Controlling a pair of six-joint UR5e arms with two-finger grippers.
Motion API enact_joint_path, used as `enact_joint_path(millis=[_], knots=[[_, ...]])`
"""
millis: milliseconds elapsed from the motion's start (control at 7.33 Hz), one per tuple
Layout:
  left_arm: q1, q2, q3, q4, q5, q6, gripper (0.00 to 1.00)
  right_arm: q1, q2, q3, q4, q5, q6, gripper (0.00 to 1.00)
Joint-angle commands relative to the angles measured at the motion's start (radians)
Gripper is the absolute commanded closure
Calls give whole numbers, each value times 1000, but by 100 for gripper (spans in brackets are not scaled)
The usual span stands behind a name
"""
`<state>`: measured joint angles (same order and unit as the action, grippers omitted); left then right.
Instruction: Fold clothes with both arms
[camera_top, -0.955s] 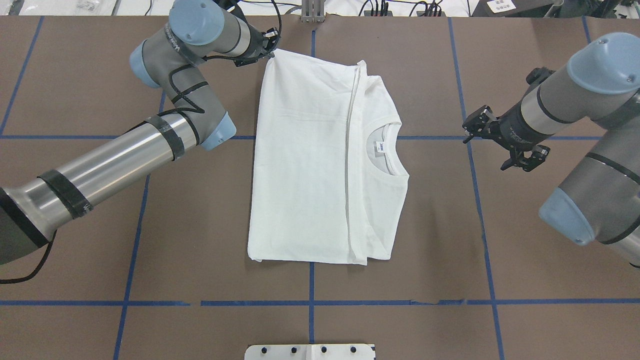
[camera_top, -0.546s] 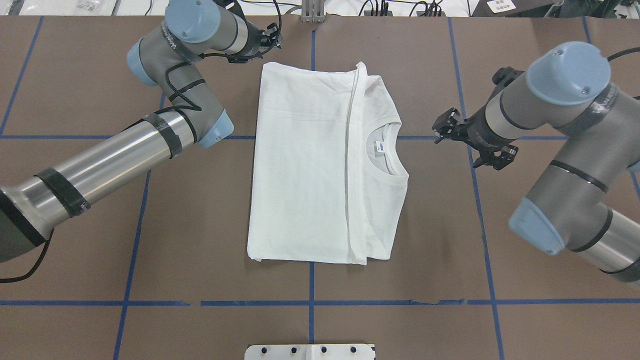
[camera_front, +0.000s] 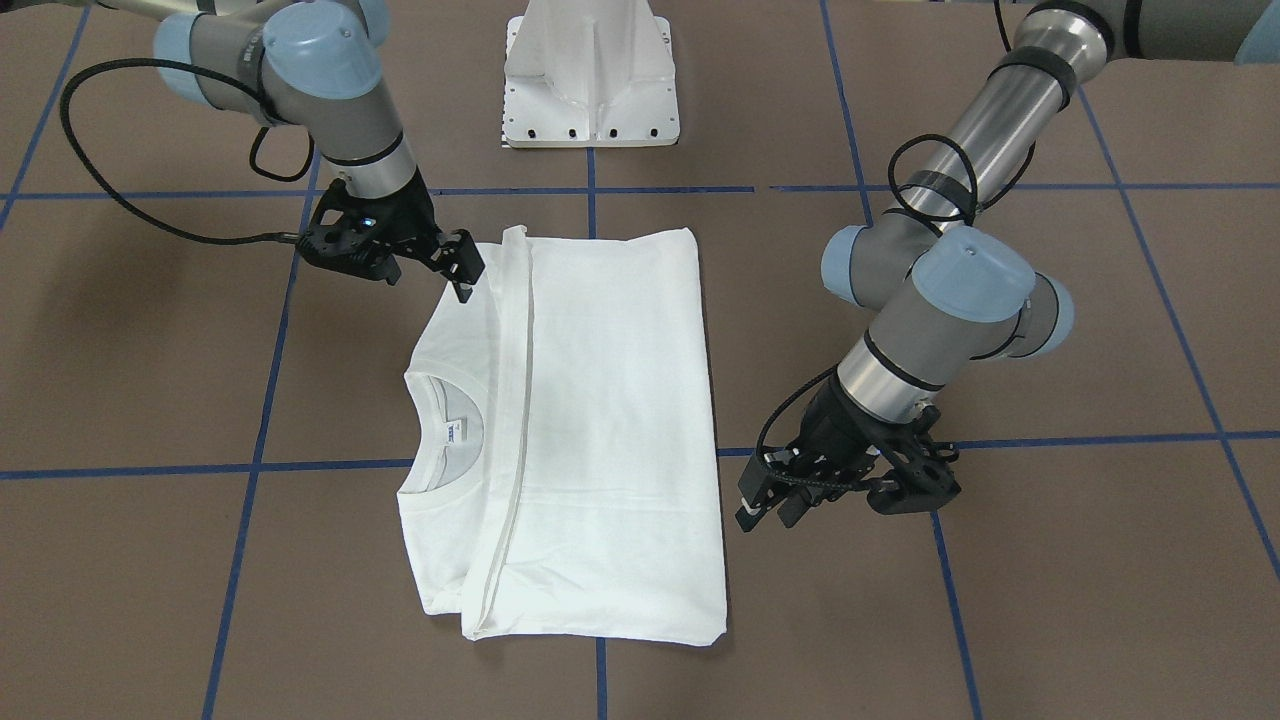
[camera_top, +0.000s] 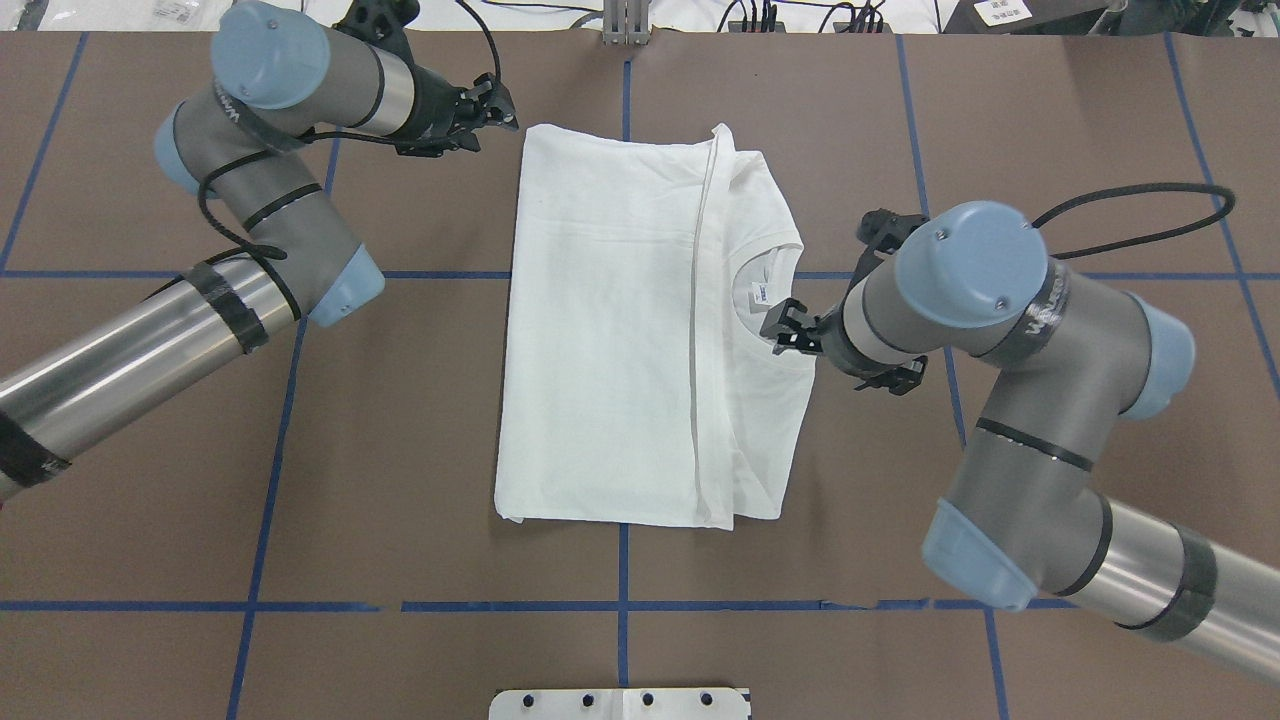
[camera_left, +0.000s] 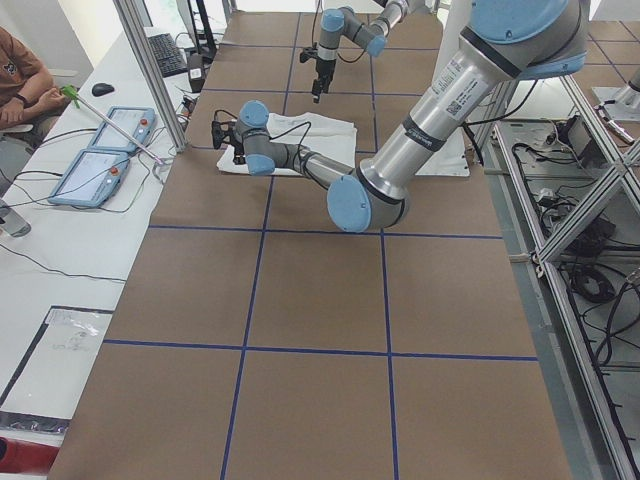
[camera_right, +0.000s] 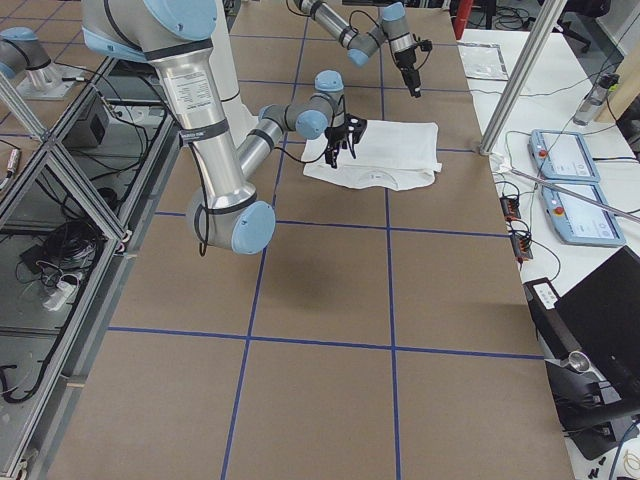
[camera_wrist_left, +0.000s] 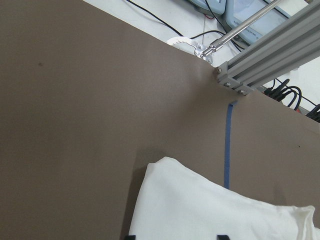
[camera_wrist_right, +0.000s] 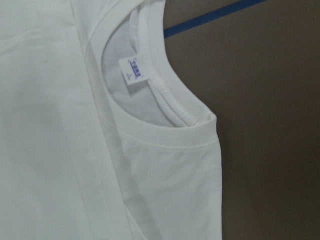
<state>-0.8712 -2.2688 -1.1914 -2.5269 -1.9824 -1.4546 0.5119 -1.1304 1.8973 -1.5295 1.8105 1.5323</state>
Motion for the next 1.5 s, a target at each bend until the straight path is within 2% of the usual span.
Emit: enact_joint_path(millis=[0,273,409,546,955,1365], knots=[[-29,113,-124,0,-65,0,37,-111,75,-17,-104,-60,-133,0],[-34,143,-163,0,-75,-1,34,-151,124,-49,-202,-85,-251,0],[-34,144,-162,0,-75,-1,34,-164,179,-99,-249,-94,-285,0],[-34,149,-163,0,-75,-1,33,-171,210,-133,-250,-96,-294,0],[-32,149,-163,0,-81,-1,31,-177,199,-152,-322,-94,-378,0],[-31,149,-163,0,-81,-1,30,-179,202,-162,-331,-88,-405,0]])
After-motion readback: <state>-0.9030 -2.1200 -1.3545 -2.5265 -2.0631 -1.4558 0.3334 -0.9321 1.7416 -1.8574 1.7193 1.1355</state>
